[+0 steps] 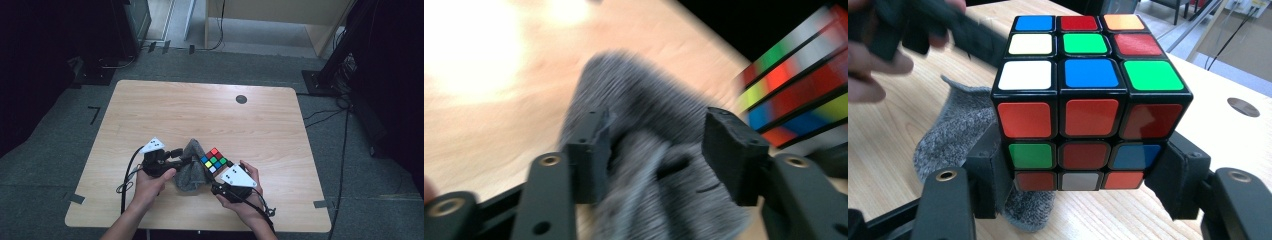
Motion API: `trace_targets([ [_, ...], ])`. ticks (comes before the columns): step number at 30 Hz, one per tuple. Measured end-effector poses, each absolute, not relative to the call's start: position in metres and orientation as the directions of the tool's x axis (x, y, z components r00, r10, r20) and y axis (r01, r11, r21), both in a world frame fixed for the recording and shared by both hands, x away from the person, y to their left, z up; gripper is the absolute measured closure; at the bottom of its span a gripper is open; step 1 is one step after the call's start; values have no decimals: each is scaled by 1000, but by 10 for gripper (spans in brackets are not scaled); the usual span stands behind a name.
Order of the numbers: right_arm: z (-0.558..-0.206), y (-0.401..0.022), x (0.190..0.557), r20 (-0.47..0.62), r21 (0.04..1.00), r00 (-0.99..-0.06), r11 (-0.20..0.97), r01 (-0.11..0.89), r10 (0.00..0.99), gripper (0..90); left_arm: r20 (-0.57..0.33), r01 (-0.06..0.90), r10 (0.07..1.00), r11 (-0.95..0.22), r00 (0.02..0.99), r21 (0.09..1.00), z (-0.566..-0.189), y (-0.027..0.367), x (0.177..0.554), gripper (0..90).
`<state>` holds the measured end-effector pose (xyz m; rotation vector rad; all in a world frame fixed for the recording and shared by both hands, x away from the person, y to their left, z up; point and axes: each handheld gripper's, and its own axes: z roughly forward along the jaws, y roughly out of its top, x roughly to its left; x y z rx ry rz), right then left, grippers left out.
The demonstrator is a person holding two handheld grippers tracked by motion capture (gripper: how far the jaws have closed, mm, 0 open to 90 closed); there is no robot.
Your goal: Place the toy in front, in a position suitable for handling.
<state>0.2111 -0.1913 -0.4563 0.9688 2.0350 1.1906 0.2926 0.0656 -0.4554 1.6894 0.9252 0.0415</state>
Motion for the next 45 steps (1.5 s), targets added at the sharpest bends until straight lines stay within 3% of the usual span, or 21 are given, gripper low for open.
trace_targets([
  [3,-458,-188,211,-121,893,-570,340,296,813,346,-452,534,528,-4,719,845,-443,61,287,273],
  [7,-459,-182,209,-130,892,-582,351,285,802,346,-462,543,462,-53,757,838,-436,47,280,169],
  [14,-460,-170,203,-162,885,-597,384,264,785,346,-316,474,509,-217,801,853,-433,19,262,113],
  [19,-459,-167,202,-179,884,-600,395,249,780,345,-300,476,502,-268,811,838,-436,14,261,137],
  [22,-459,-167,202,-187,883,-595,399,247,781,345,-296,469,487,-282,822,837,-437,15,262,225],
  [31,-461,-163,200,-233,871,-571,429,237,787,343,-305,483,495,-283,814,829,-436,19,264,306],
  [37,-460,-163,199,-246,881,-576,427,201,779,337,-465,589,439,-205,769,782,-441,34,278,339],
  [45,-458,-164,196,-279,887,-579,436,150,766,341,-527,623,401,-155,749,767,-439,43,283,340],
])
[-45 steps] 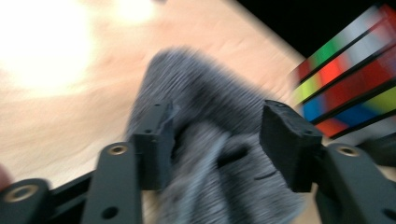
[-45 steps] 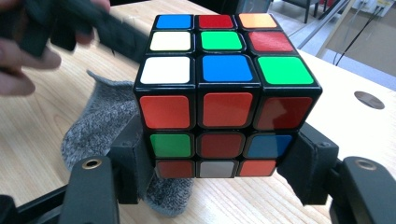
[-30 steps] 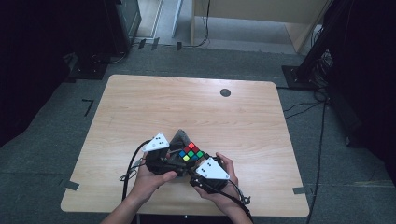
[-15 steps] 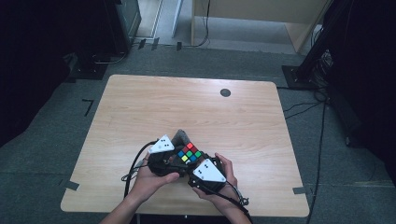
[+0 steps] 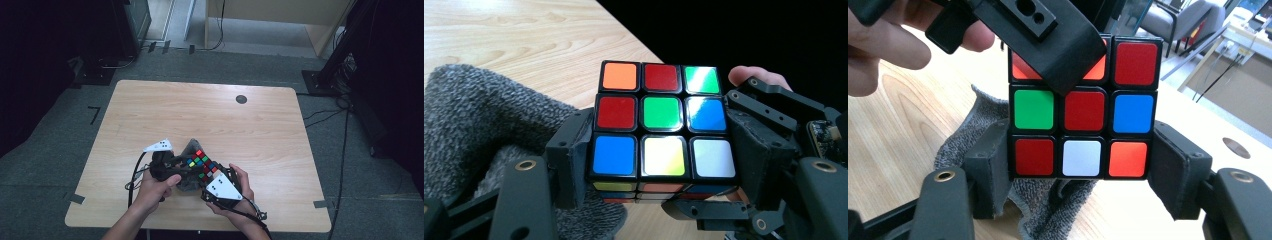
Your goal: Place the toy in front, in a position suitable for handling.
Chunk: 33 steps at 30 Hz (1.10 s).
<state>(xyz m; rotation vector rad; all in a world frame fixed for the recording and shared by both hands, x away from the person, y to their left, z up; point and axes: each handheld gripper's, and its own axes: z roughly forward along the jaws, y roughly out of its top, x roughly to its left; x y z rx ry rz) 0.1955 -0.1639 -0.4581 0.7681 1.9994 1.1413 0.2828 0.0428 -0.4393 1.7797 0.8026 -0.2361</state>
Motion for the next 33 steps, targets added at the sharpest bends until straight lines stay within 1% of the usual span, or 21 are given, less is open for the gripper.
trace_targets([
  [4,-457,-165,193,-304,882,-578,453,130,758,346,-548,642,390,-167,740,748,-441,42,285,331],
  [8,-457,-161,190,-343,874,-587,478,88,733,346,-524,632,403,-207,751,747,-441,37,284,280],
  [9,-457,-159,188,-357,869,-588,489,76,726,346,-524,630,395,-212,754,747,-441,37,284,287],
  [10,-457,-158,187,-371,864,-586,499,66,720,346,-525,628,390,-212,757,749,-441,37,283,317],
  [11,-458,-157,187,-379,862,-584,503,59,718,346,-519,623,390,-215,761,752,-441,38,283,328],
  [16,-459,-157,189,-350,878,-599,475,56,720,339,-522,628,395,-209,756,750,-439,44,286,341],
  [17,-459,-157,191,-340,880,-602,470,67,722,337,-516,626,415,-190,750,757,-438,49,287,341],
  [18,-460,-158,192,-322,882,-607,463,87,726,308,-517,627,424,-173,744,760,-438,53,289,341],
  [20,-463,-158,194,-295,883,-615,454,116,731,281,-539,634,424,-118,728,764,-436,67,294,341],
  [24,-475,-152,205,-213,875,-611,428,229,763,289,-515,600,433,-78,739,796,-433,81,297,341],
  [27,-485,-146,214,-135,859,-608,399,322,782,336,-501,578,430,-62,751,813,-433,84,296,341],
  [29,-493,-145,220,-119,838,-599,403,367,792,403,-490,564,431,-56,758,824,-433,84,295,341],
  [30,-495,-145,222,-106,831,-597,401,386,795,456,-488,560,430,-51,760,827,-433,85,295,341],
  [31,-497,-146,224,-104,826,-592,401,396,799,555,-483,553,432,-47,762,832,-434,85,295,341],
  [33,-498,-150,226,-91,824,-581,389,413,809,690,-475,542,436,-37,765,839,-435,87,295,341],
])
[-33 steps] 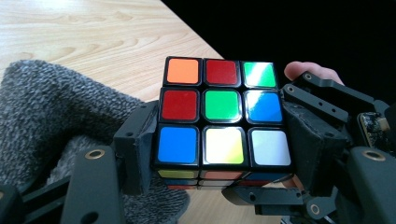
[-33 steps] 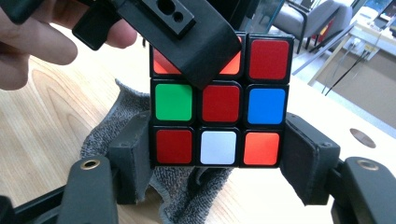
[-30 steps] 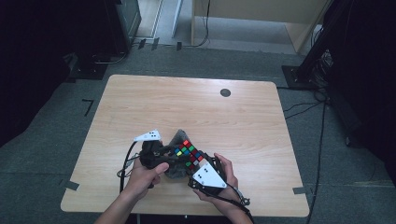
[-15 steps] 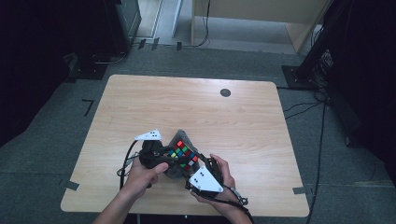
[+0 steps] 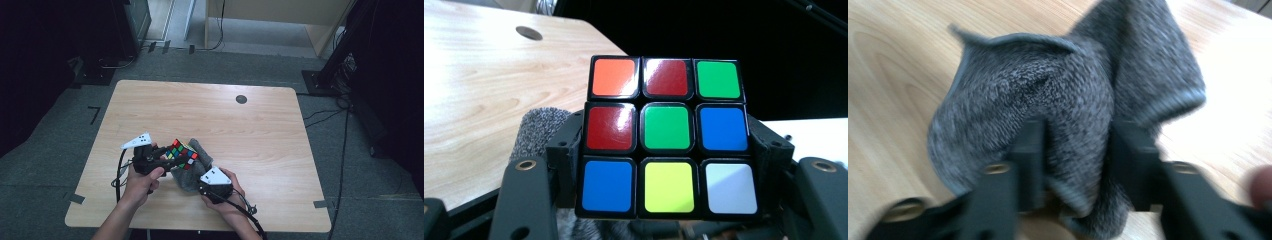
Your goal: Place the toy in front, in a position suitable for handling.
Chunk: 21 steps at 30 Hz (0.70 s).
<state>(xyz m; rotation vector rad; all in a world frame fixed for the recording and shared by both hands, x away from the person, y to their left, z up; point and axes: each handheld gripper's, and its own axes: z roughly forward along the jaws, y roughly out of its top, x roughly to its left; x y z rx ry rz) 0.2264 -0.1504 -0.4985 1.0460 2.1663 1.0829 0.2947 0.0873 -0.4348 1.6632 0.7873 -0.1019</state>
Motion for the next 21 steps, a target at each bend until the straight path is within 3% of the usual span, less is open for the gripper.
trace_targets([
  [3,-493,-165,229,-95,821,-578,392,415,811,806,-471,530,434,-17,768,848,-435,92,295,340],
  [5,-486,-182,231,-123,826,-580,407,390,805,817,-465,522,434,-13,772,853,-435,94,295,341],
  [9,-477,-224,233,-75,803,-633,424,420,770,789,-451,510,438,-20,778,860,-437,96,295,340],
  [13,-471,-241,233,-71,805,-662,435,404,746,548,-407,488,473,-58,781,871,-439,93,294,340],
  [15,-464,-236,231,-68,838,-659,401,370,749,370,-362,464,499,-94,788,881,-440,90,293,341],
  [18,-460,-225,231,-66,870,-642,359,338,764,228,-291,416,524,-136,801,899,-442,86,290,341],
  [21,-466,-209,235,-83,865,-625,367,342,776,187,-257,382,516,-152,817,911,-443,82,288,342],
])
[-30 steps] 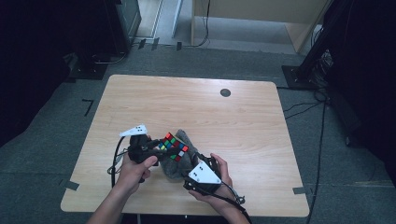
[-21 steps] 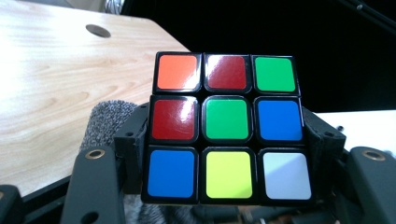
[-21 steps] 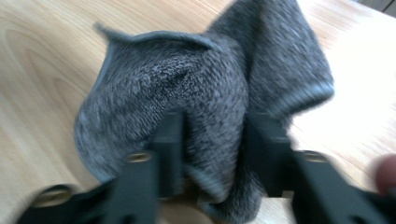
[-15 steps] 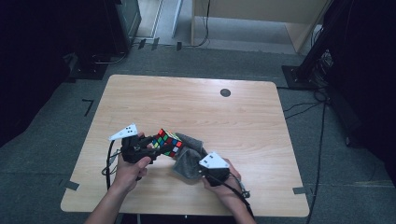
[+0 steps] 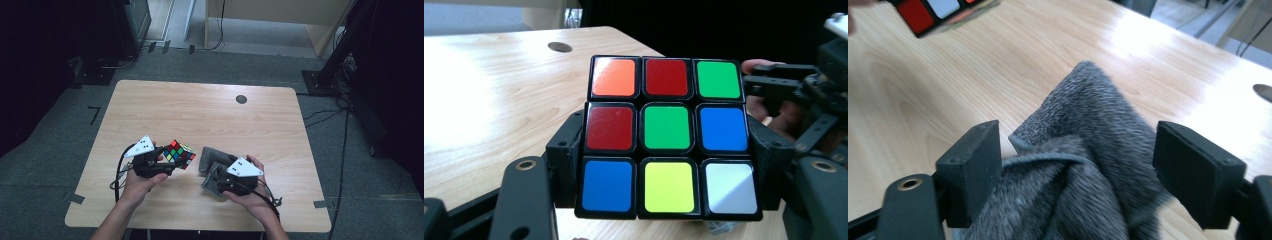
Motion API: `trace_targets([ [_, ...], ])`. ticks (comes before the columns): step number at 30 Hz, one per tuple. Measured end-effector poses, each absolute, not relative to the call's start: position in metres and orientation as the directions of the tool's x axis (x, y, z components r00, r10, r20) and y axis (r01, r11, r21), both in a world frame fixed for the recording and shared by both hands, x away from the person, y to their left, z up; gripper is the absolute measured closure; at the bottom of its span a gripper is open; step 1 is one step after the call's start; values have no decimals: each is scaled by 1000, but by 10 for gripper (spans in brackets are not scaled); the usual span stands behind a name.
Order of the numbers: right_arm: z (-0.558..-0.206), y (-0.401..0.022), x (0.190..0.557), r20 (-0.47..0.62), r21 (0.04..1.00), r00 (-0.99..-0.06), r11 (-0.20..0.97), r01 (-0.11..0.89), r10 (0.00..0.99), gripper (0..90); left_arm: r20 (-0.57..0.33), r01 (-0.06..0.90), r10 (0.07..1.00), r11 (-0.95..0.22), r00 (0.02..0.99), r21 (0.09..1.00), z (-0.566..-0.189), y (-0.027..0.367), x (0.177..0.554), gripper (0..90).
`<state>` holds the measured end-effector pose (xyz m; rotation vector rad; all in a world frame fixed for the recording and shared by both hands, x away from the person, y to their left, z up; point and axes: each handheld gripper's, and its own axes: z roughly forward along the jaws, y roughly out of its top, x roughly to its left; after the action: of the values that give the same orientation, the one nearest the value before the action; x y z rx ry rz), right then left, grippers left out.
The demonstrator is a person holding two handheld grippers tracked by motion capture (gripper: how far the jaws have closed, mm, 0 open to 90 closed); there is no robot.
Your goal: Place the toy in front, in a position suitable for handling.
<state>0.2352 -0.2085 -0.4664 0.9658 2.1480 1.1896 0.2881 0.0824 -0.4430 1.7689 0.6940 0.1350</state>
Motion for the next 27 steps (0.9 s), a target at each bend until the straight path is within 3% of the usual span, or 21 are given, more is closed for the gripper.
trace_targets([
  [5,-494,-193,247,-104,812,-589,410,415,801,205,-218,345,500,-178,838,921,-446,78,288,342],
  [8,-512,-194,252,-132,769,-577,451,454,806,221,-151,274,469,-207,870,939,-448,75,286,342],
  [10,-518,-199,255,-88,761,-555,416,498,827,244,-107,231,459,-224,882,947,-449,72,284,342],
  [12,-518,-204,257,-51,761,-560,396,514,827,328,-82,208,450,-237,889,949,-450,70,283,342],
  [16,-518,-209,256,0,763,-591,382,521,807,630,-87,228,434,-285,897,931,-448,68,279,342],
  [18,-516,-210,255,-6,763,-595,389,517,804,704,-88,223,427,-278,900,934,-448,68,276,342],
  [21,-510,-212,252,-27,779,-586,384,496,810,739,-37,188,422,-323,906,928,-447,64,271,342],
  [27,-472,-225,238,69,893,-583,211,398,809,743,109,119,425,-475,899,872,-455,48,263,342],
])
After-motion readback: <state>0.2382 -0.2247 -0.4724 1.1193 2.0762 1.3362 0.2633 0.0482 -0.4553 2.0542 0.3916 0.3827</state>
